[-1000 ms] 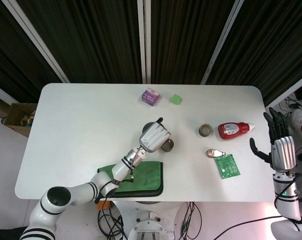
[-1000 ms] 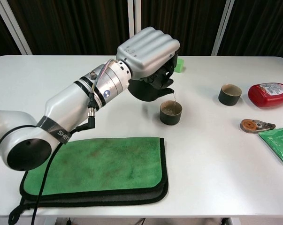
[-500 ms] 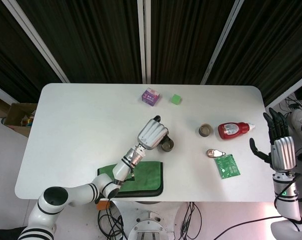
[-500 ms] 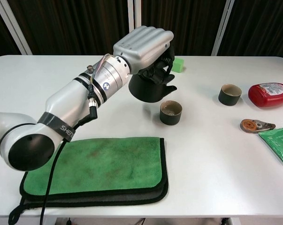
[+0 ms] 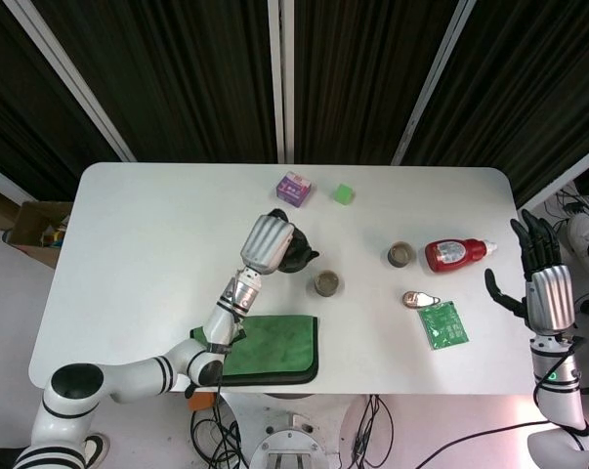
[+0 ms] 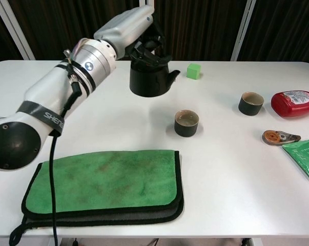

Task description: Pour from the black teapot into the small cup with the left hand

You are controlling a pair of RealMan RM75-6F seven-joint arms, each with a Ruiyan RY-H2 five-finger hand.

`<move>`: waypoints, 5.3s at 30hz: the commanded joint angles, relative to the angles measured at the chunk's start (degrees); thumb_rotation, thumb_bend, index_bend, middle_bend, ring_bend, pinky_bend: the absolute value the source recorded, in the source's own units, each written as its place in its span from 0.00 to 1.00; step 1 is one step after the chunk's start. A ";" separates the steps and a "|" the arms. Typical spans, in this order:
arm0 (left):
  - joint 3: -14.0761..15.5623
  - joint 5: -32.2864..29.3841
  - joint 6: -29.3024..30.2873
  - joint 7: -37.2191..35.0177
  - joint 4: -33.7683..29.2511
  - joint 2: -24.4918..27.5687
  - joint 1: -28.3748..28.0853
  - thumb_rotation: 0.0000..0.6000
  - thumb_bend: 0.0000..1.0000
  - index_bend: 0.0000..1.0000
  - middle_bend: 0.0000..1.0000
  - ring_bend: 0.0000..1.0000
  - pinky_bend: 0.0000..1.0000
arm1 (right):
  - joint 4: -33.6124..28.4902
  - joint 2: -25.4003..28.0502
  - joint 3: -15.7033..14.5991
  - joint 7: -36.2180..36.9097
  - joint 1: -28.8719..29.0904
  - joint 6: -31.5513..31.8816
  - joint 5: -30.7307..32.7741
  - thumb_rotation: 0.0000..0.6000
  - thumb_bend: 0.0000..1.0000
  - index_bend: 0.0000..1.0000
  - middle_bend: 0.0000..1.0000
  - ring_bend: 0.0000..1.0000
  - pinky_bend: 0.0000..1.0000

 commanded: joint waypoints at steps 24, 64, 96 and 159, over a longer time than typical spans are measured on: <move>7.33 3.29 4.21 -13.47 12.20 0.77 9.45 1.00 0.50 1.00 1.00 1.00 0.41 | -2.42 0.12 -0.63 -3.15 0.73 -0.79 -0.97 1.00 0.36 0.00 0.00 0.00 0.00; 9.79 6.49 2.18 -24.68 34.17 -9.78 8.66 1.00 0.33 1.00 1.00 1.00 0.41 | -2.15 0.21 -0.70 -2.92 0.35 -0.99 -0.49 1.00 0.36 0.00 0.00 0.00 0.00; 10.90 7.88 2.23 -28.74 35.88 -9.51 8.62 0.45 0.07 1.00 1.00 0.98 0.43 | -2.51 0.19 -0.67 -3.58 0.48 -1.08 -0.60 1.00 0.36 0.00 0.00 0.00 0.00; 23.56 13.46 23.50 3.62 -19.70 38.24 27.38 0.14 0.06 0.02 0.05 0.01 0.13 | -8.16 9.53 -7.47 -16.07 -3.16 -11.25 2.64 1.00 0.32 0.00 0.00 0.00 0.00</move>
